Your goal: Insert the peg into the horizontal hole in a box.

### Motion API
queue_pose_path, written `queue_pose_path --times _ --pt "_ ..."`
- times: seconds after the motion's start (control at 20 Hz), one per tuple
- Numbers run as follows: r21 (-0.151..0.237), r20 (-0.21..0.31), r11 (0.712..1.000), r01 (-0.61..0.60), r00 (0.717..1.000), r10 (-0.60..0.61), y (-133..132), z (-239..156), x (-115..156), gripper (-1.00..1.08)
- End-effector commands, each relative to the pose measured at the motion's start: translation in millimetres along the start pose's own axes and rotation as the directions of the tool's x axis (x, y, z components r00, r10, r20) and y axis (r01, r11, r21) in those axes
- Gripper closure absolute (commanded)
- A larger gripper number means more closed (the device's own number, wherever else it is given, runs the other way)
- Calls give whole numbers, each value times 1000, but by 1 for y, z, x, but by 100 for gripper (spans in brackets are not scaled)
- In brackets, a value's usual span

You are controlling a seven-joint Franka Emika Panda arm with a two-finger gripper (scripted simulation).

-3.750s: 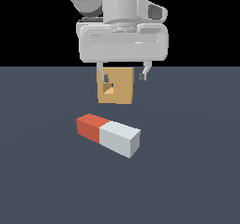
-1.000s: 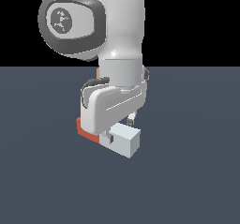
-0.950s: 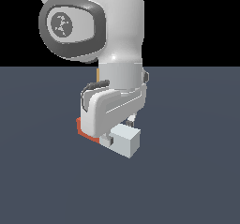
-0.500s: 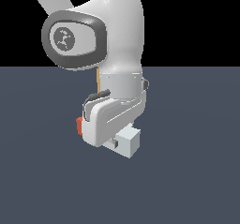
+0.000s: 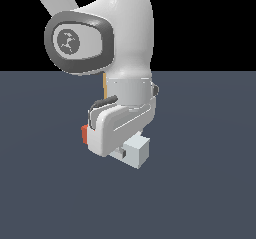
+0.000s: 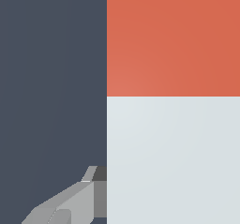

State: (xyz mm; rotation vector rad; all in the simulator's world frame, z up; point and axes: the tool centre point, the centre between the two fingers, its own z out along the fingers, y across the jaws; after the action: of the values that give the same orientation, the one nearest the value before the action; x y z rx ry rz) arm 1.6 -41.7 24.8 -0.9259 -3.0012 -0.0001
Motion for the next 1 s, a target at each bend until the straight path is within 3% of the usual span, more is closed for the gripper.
queue_pose_path --times 0.0,0.55,0.95 --pt "0 0 1000 -4 1000 4 0 0 1 108" --pt "0 0 993 -118 993 118 1 -6 25 108" --pt "-1 0 960 -280 960 280 7 -14 59 108"
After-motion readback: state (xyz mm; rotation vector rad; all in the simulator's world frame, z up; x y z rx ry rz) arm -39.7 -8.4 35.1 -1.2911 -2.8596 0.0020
